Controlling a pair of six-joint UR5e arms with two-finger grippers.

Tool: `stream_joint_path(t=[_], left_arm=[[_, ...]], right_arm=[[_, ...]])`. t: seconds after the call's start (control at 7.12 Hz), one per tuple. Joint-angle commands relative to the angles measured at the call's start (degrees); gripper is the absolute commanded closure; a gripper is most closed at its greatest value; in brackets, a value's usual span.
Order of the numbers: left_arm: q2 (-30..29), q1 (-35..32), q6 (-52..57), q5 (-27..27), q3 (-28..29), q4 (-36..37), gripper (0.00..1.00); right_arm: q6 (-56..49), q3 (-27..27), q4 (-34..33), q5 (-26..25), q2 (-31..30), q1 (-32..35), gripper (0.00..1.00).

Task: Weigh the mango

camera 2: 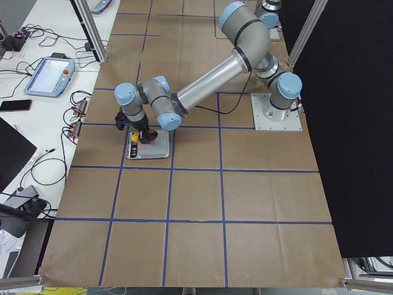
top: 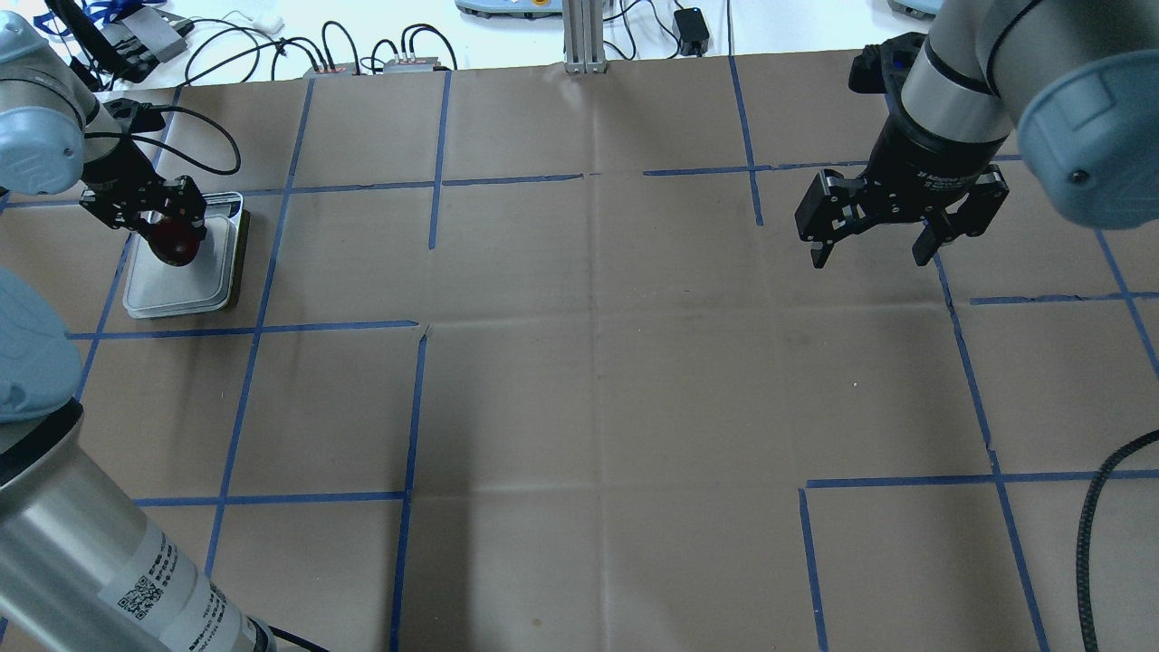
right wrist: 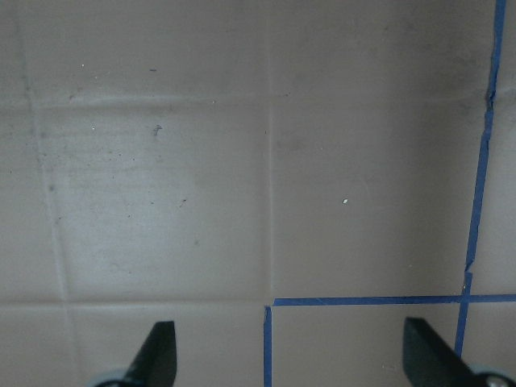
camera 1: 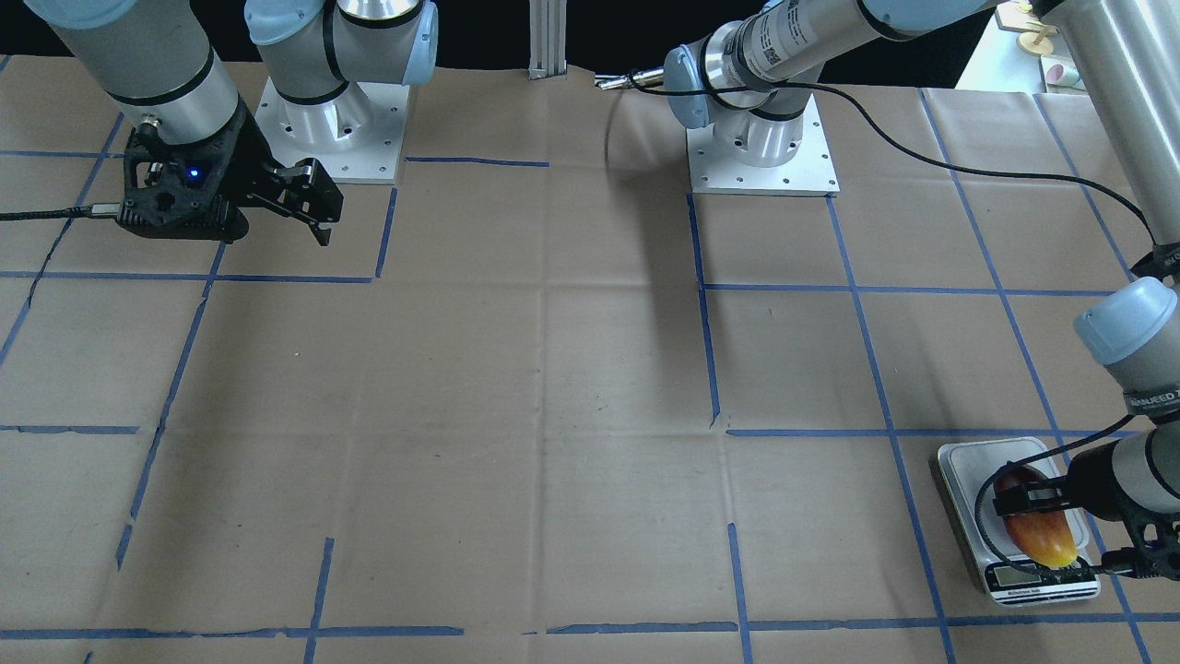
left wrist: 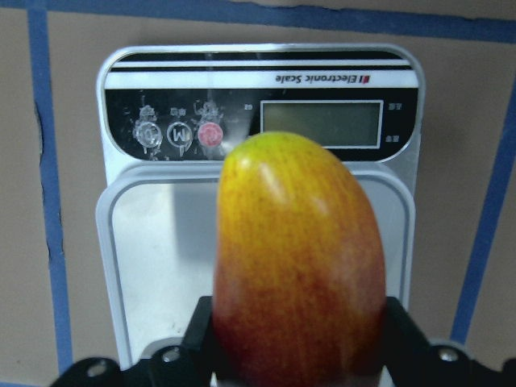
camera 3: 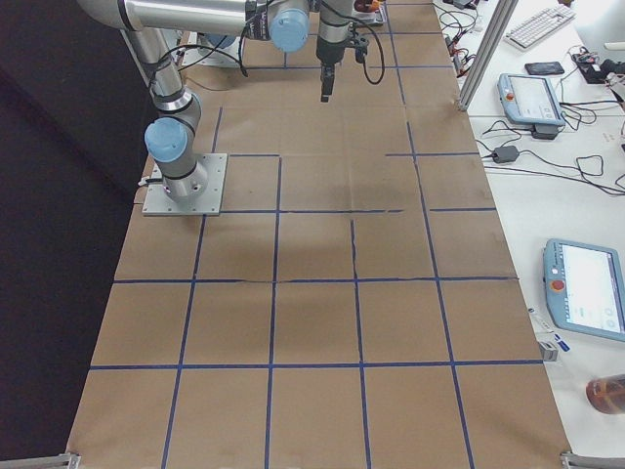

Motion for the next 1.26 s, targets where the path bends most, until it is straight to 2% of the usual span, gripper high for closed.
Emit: stream_joint_path(t=[0.0,0.14,0.28,0.42,0.84,0.98,1.12], left_arm=[[0.0,0.0,-0.3,0.1,-0.4,-0.6,0.38],[0.2,0.0,-0.3,0.2,0.1,-0.6,0.0],[1.7,0.0,-0.1,3.3,0.4,-0.6,0.0],[4.2,0.0,-0.1,4.2,0.4,-1.2,0.0],[16.6,-1.1,-2.7,4.5,-0.1,-12.2,0.0],[22.1,-3.4,-7.1,3.5,-0.3,-16.7,0.0],[25.8,-9.3,-11.3,3.4,-0.3,-20.6,0.0]], right_arm=[[0.0,0.0,0.0,0.0,0.0,0.0,0.0],[0.0,0.0,0.0,0.0,0.0,0.0,0.0],[0.0,0.0,0.0,0.1,0.0,0.0,0.0],[0.0,0.0,0.0,0.0,0.0,0.0,0.0],[0.0,0.0,0.0,0.0,0.0,0.0,0.0],[0.0,0.0,0.0,0.0,0.0,0.0,0.0],[0.0,0.0,0.0,0.0,0.0,0.0,0.0]])
